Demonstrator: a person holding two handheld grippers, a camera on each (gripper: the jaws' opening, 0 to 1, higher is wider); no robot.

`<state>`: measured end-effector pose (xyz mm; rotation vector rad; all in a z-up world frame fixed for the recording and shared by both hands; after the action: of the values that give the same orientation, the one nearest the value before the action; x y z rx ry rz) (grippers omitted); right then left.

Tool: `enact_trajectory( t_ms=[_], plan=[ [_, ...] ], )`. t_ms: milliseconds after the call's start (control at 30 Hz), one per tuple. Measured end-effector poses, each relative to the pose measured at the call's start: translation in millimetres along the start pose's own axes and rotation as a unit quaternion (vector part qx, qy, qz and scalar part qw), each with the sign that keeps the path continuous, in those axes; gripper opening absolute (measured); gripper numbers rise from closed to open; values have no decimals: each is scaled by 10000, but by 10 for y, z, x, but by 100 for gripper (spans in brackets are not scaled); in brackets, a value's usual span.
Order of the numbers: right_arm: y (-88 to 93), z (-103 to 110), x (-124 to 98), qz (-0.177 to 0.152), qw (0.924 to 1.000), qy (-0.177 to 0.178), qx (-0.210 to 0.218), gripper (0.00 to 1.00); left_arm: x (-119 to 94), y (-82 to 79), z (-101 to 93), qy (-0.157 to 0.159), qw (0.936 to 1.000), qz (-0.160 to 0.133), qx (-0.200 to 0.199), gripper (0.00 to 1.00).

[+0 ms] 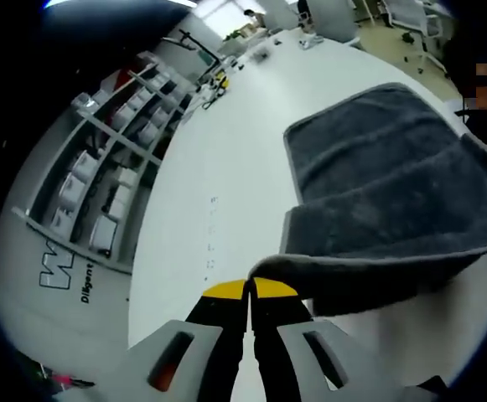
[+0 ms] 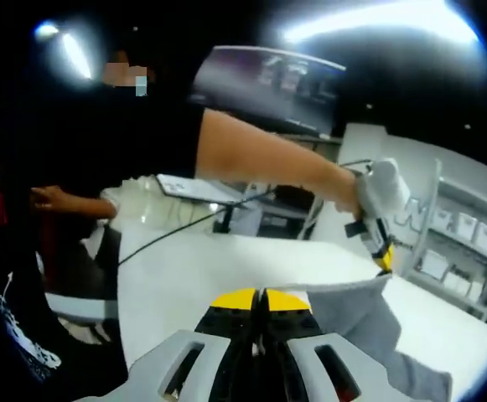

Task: Open the folded towel by lifting each exposed corner and separating the folded layers until the towel lies flat within the target outline without major curled edges

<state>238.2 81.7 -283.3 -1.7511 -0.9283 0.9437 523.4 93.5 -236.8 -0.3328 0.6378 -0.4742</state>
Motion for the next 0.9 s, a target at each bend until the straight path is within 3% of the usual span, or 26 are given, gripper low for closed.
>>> enact_trajectory(
  t_ms=[467,600,700,900],
  plan=[
    [-74,216,378,138,9977,-595,-285,0,-314,547,51,-114,9981,536,291,0],
    [-113,328,556,146,9958,-779,-465,0,-450,784,6,-23,9935,955,616,0],
    [-139,420,693,131,9942,-896,-579,0,-509,980,21,-35,9910,1161,658,0],
    [-87,554,847,241,9911,-1137,-646,0,-650,1241,-35,-48,9900,1302,547,0]
  ],
)
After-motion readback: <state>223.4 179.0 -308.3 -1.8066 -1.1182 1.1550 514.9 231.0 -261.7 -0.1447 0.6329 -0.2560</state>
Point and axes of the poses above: the point that each gripper's makers call its tool centre point, and the gripper's own axes: x roughly forward along the fingers, z roughly to its left, y roughly out of its underside, the point moved 6 cm from there along -x, roughly backward along the fingers, and after that the axes turned 13 degrees about -y, right-handed, at the moved point
